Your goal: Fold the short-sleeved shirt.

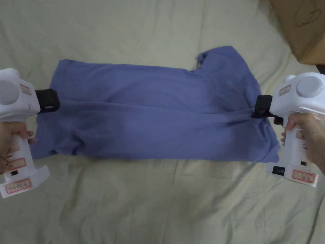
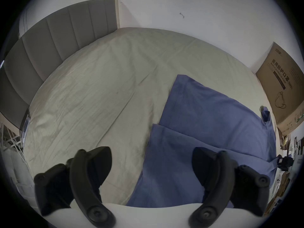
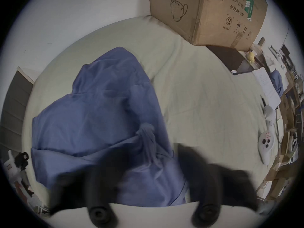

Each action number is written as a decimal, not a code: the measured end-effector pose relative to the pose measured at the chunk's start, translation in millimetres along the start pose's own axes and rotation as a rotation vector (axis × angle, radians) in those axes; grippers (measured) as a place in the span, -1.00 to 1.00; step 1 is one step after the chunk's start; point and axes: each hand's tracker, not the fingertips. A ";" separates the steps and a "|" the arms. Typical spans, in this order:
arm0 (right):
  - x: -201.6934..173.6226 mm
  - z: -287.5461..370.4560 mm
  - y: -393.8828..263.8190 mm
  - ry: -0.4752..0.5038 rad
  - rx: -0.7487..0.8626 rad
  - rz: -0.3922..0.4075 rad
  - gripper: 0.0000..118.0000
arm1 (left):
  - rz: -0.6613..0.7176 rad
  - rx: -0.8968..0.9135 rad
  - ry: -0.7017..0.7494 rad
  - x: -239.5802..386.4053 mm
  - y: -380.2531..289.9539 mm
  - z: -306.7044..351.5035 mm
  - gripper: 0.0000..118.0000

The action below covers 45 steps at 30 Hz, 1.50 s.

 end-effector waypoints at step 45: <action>6.6 252.9 -232.9 0.236 0.826 0.185 -1.00 | -0.029 0.137 -0.255 -37.1 -66.1 170.5 0.86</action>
